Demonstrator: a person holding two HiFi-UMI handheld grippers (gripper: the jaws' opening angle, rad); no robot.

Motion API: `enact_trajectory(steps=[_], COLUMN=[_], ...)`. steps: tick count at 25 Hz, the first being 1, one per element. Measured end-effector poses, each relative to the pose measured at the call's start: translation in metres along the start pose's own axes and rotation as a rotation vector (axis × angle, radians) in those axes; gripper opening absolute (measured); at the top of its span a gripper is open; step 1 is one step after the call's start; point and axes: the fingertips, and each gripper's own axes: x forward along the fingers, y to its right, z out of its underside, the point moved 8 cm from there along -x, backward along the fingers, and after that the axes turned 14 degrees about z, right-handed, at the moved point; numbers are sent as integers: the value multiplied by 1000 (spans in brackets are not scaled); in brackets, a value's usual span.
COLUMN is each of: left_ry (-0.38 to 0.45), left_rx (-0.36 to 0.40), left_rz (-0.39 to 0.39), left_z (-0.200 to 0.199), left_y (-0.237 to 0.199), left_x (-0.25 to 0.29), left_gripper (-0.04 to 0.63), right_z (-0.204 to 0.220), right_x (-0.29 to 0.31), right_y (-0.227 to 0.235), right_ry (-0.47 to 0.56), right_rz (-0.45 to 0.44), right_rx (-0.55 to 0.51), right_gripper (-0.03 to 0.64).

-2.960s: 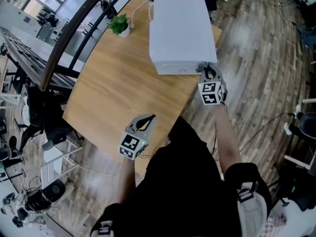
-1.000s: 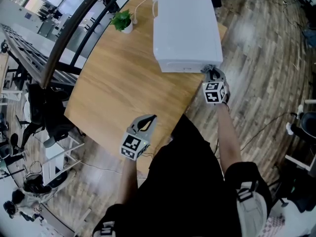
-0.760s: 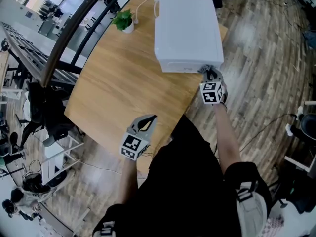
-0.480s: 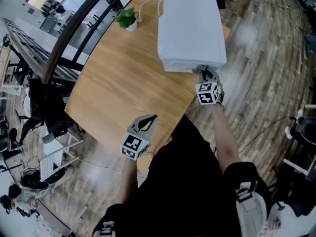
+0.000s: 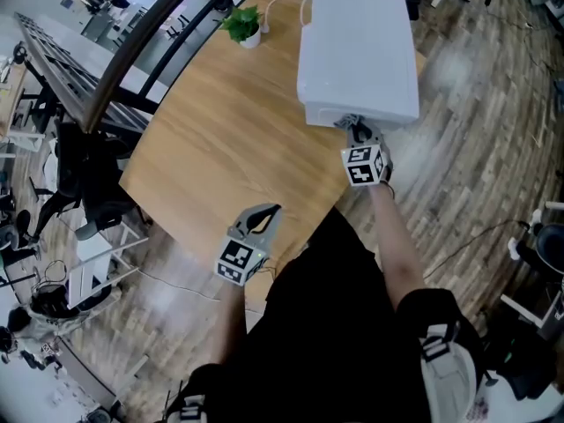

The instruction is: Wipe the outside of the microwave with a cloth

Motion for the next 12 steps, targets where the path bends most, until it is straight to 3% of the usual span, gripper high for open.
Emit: enact_trajectory(steps=[12], left_ry=[15], left_rx=[-44], left_rz=[-56], left_z=[12], left_y=[-7], left_x=[-15], left_gripper=[0], right_z=[-22], right_x=[10], right_y=[-44], right_ry=[21], right_rz=[-90], right_rx=[-3], right_gripper=[35])
